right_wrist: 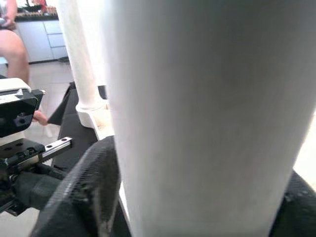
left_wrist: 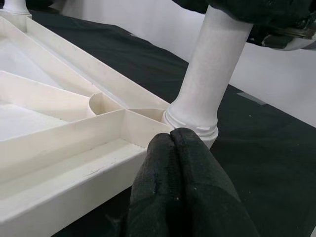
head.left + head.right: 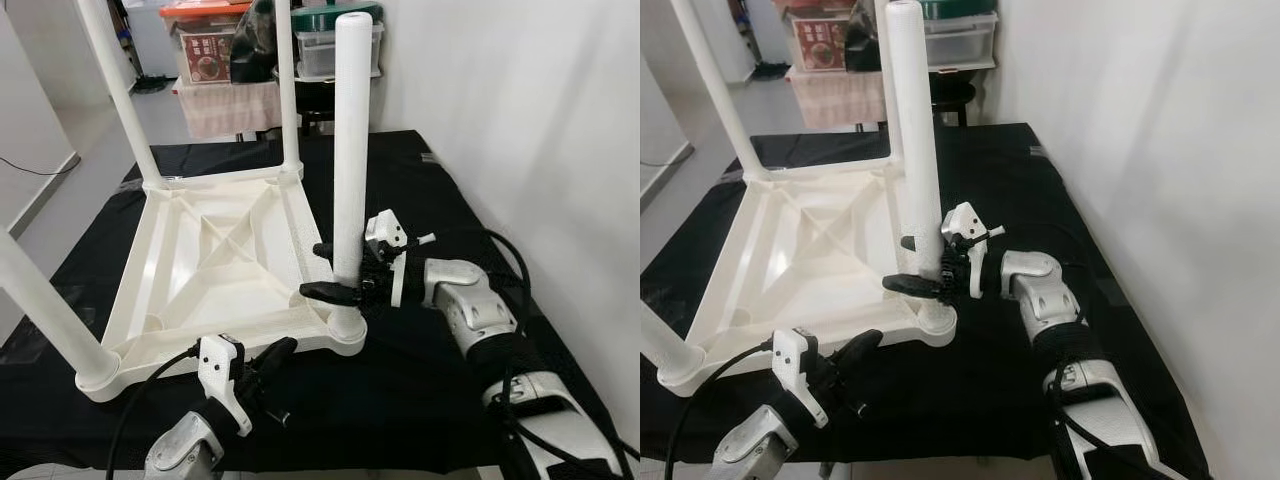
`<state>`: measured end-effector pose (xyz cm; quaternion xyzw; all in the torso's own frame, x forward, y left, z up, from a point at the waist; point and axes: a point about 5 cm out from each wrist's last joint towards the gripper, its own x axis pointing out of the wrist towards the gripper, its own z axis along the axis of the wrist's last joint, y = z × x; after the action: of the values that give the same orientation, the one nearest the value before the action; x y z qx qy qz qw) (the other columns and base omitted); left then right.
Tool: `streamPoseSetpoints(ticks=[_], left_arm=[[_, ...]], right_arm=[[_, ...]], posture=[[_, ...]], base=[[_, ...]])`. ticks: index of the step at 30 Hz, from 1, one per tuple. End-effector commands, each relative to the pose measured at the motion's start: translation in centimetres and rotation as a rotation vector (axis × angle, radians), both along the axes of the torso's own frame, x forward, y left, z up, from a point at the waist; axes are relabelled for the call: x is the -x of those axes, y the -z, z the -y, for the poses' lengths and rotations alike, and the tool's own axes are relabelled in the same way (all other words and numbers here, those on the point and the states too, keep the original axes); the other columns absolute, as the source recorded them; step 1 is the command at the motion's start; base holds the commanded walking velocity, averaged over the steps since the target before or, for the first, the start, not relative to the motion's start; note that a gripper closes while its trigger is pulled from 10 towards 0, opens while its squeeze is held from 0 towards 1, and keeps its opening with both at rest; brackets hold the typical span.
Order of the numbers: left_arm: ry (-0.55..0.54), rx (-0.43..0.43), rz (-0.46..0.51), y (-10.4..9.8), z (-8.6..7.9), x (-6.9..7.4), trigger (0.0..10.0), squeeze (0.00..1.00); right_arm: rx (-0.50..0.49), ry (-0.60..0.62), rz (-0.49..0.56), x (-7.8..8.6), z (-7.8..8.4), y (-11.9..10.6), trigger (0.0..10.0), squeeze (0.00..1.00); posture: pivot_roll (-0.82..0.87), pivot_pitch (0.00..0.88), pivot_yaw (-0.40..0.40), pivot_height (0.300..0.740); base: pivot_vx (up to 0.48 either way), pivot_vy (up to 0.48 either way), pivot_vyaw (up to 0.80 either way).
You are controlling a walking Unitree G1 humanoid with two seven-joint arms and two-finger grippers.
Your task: Building children table
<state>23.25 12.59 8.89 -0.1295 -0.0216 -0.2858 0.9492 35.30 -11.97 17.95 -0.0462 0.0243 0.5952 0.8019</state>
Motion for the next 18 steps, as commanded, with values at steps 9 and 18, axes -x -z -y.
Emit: streamPoseSetpoints(ticks=[9, 18], left_arm=[[0.0, -0.004, -0.001, 0.1, -0.2, 0.2, 10.0, 0.0], [-0.006, -0.005, 0.003, 0.0, -0.7, 0.3, 10.0, 0.0]], right_arm=[[-0.037, 0.048, -0.03, 1.1, 1.5, 2.0, 0.0, 0.0], [-0.212, 0.641, -0.203, 3.6, -1.9, 7.7, 0.0, 0.0]], posture=[[0.01, 0.0, 0.018, 0.74], [-0.02, 0.0, 0.031, 0.74]], base=[[0.0, 0.0, 0.0], [0.0, 0.0, 0.0]])
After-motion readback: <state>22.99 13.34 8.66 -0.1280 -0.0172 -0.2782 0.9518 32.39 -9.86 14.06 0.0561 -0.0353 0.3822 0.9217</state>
